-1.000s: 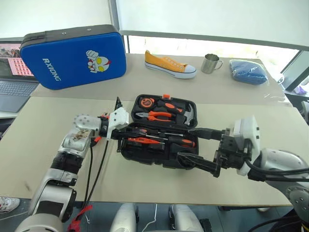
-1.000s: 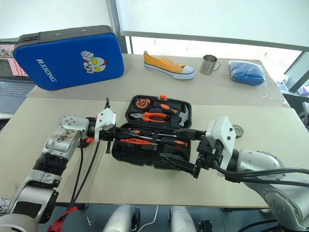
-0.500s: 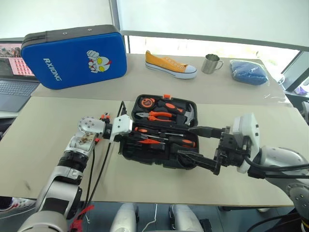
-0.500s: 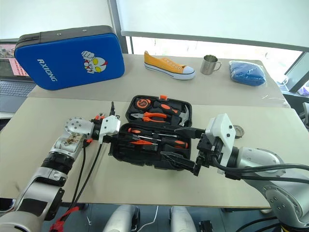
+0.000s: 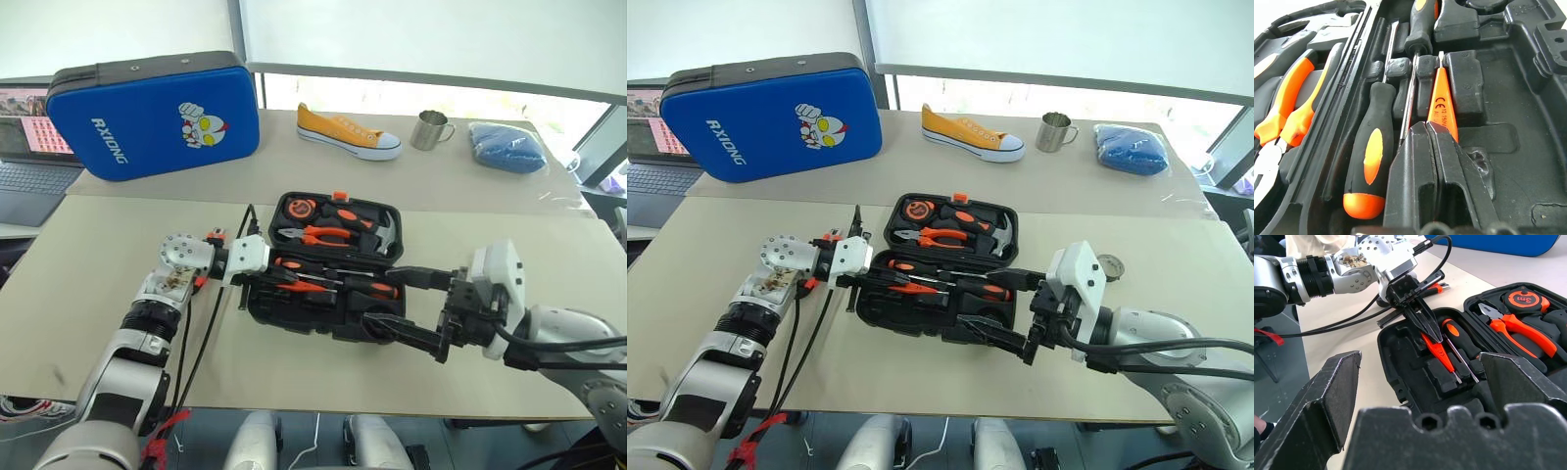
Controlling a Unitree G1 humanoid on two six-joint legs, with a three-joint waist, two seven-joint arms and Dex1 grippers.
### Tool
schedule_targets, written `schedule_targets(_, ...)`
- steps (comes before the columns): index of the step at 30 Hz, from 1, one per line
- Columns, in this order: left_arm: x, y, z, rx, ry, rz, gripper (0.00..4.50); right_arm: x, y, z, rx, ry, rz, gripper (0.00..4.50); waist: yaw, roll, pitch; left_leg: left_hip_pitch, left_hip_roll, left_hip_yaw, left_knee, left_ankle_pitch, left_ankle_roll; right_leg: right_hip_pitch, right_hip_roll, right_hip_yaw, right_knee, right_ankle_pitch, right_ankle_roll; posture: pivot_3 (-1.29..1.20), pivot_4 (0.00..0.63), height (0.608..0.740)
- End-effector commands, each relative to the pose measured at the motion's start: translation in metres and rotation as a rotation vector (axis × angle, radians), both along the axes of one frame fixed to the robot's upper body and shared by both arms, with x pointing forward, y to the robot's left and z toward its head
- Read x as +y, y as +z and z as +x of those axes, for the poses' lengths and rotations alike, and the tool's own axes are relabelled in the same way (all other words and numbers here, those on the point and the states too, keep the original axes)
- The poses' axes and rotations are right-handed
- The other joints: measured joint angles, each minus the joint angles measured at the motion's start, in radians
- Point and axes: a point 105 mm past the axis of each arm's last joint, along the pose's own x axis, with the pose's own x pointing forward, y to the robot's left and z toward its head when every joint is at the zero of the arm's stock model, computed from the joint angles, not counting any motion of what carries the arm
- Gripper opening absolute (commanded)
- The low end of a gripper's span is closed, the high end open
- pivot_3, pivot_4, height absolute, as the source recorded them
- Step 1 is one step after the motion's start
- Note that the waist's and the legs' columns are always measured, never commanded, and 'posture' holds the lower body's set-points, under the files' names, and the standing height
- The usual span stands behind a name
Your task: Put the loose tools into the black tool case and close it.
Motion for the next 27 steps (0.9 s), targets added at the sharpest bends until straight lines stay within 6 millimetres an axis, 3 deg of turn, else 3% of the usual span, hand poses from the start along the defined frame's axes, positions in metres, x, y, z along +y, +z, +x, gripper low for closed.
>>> schedule_targets(1,-0.004,-0.013,-0.005,-0.003,-0.03,0.043,0.07,-0.001,0.011,0.0,-0.061,-0.005,0.02,4.5,0.0,0.0,0.0,0.0,0.0,0.0,0.0,0.0,0.0,0.0,0.0,0.0,0.0,0.0,0.0,0.0,0.15,0.74)
schedule_targets(9,-0.003,-0.023,-0.002,-0.021,-0.027,0.087,0.07,0.0,0.012,0.0,-0.065,-0.004,0.02,4.5,0.004,0.0,0.0,0.002,0.0,0.0,0.0,0.0,0.0,0.003,0.0,0.0,-0.001,0.0,0.0,0.0,0.15,0.74)
schedule_targets(14,-0.003,-0.021,-0.003,-0.026,-0.034,0.08,0.07,0.0,0.012,0.0,-0.066,-0.001,0.018,4.5,0.003,0.0,0.0,0.012,0.0,0.002,-0.002,0.0,0.001,0.015,0.0,-0.002,-0.006,0.0,0.0,0.0,0.15,0.74)
schedule_targets(16,0.0,-0.014,-0.004,-0.034,-0.036,0.064,0.07,0.0,0.012,0.001,-0.067,0.002,0.016,4.5,0.002,0.0,0.0,0.012,0.0,0.002,-0.002,0.0,0.001,0.015,0.0,-0.002,-0.006,0.0,0.0,0.0,0.15,0.74)
schedule_targets(19,0.009,0.015,-0.005,-0.052,-0.003,0.003,0.07,0.001,0.014,0.004,-0.072,0.016,0.012,4.5,-0.004,0.0,0.0,0.011,0.001,0.001,-0.002,0.0,0.001,0.014,0.0,-0.002,-0.006,0.0,0.0,0.0,0.15,0.74)
schedule_targets(23,0.036,0.069,-0.009,-0.032,0.166,-0.121,1.18,0.002,0.016,0.011,-0.078,0.055,0.007,4.5,-0.02,-0.001,0.0,0.009,0.003,-0.002,-0.003,0.0,0.001,0.011,0.002,-0.001,-0.005,0.0,0.0,0.0,0.15,0.74)
schedule_targets(27,0.073,0.096,-0.023,-0.022,0.381,-0.19,2.54,0.009,0.016,0.016,-0.086,0.111,0.006,4.5,-0.033,0.0,0.0,0.01,0.004,-0.002,-0.006,0.0,0.001,0.01,0.002,-0.001,-0.006,0.0,0.0,0.0,0.15,0.74)
